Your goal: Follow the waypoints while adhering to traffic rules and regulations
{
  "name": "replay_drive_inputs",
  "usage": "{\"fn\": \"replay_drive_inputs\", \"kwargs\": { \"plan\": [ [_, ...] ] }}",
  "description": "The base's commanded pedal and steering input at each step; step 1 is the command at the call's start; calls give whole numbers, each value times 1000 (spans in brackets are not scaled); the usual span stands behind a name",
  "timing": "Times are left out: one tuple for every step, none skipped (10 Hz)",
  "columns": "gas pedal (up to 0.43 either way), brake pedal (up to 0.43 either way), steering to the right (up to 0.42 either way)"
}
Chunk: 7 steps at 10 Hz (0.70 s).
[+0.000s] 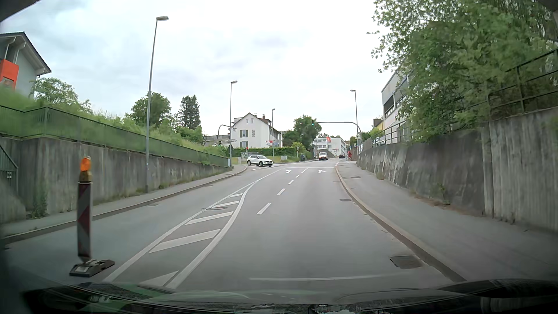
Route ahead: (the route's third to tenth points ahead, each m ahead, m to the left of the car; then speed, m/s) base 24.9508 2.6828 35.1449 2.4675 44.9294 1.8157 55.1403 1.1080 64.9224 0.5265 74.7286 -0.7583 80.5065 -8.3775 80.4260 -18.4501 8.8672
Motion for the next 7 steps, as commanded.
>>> {"fn": "replay_drive_inputs", "kwargs": {
  "plan": [
    [138, 0, 10],
    [138, 0, 10],
    [138, 0, 10],
    [138, 0, 10],
    [138, 0, 10],
    [110, 0, 9],
    [67, 0, 9]
  ]
}}
